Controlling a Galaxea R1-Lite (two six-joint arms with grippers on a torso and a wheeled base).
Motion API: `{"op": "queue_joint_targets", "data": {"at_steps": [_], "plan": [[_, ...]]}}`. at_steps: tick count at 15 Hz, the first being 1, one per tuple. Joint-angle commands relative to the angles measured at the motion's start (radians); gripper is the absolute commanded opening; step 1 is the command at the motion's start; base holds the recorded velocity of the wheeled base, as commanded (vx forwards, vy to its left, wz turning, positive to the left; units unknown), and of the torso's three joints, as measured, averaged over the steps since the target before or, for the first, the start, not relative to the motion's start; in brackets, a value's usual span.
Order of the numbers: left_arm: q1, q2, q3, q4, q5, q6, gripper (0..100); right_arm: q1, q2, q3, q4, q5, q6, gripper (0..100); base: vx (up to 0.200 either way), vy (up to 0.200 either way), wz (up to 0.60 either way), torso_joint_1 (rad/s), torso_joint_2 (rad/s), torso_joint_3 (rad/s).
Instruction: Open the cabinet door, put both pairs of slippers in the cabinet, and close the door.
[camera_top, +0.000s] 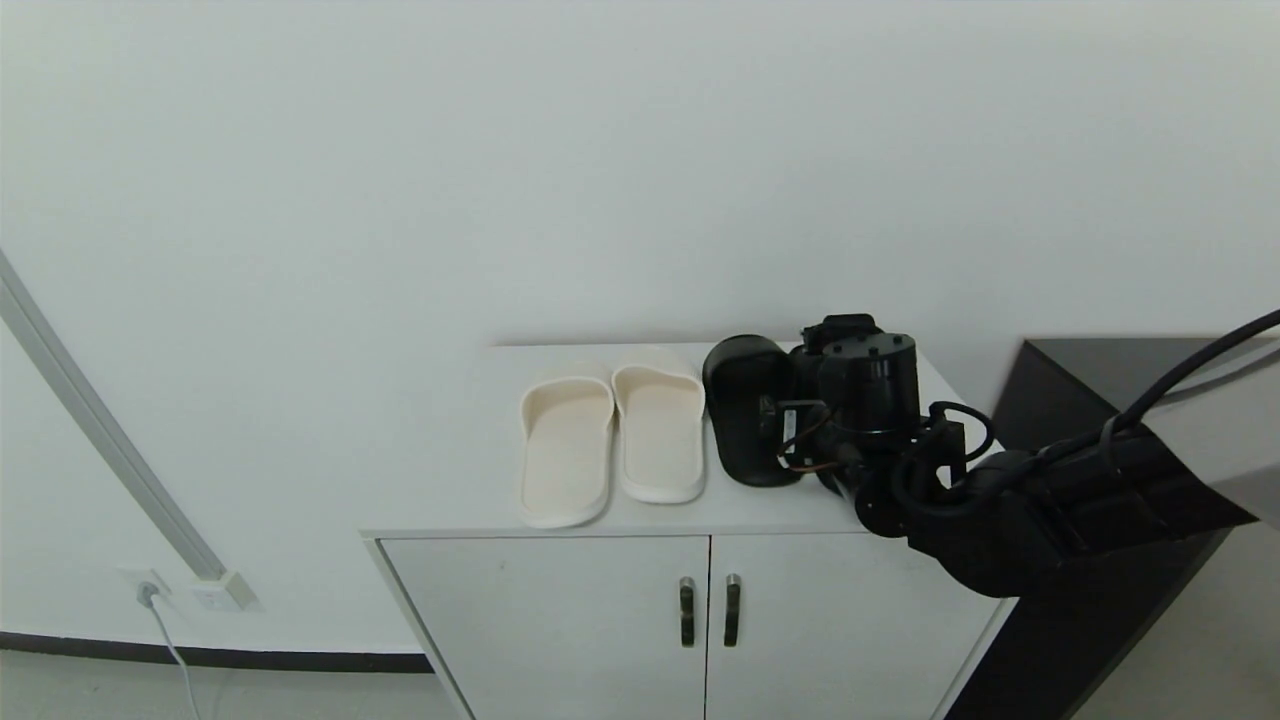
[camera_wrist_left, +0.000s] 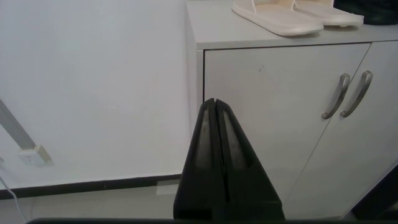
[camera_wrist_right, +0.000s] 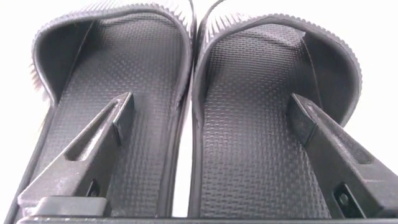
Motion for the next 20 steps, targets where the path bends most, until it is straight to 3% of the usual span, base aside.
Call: {"op": "queue_joint_targets", "data": {"at_steps": [1, 2, 10, 15, 20], "plan": [[0.000, 0.001, 0.000, 0.000, 0.000, 0.000, 0, -0.001, 0.013, -0.016, -0.002, -0.001, 0.000, 100, 0.000, 0.000, 0.00, 0.000, 0.00, 0.000], [0.000, 0.001, 0.000, 0.000, 0.000, 0.000, 0, -0.001, 0.020, -0.017, -0.004, -0.001, 0.000, 0, 0.000, 0.000, 0.00, 0.000, 0.00, 0.000], [0.000, 0.001, 0.000, 0.000, 0.000, 0.000, 0, -0.007, -0.072, -0.020, -0.001, 0.003, -0.046, 0, 0.000, 0.000, 0.00, 0.000, 0.00, 0.000], [0.000, 0.001, 0.000, -0.001, 0.000, 0.000, 0, 0.010, -0.193, 0.092, -0.002, 0.085, -0.103, 0, 0.000, 0.000, 0.00, 0.000, 0.00, 0.000], [0.000, 0.001, 0.000, -0.001, 0.000, 0.000, 0, 0.016, -0.098, 0.109, -0.034, 0.073, -0.100, 0, 0.000, 0.000, 0.00, 0.000, 0.00, 0.000]]}}
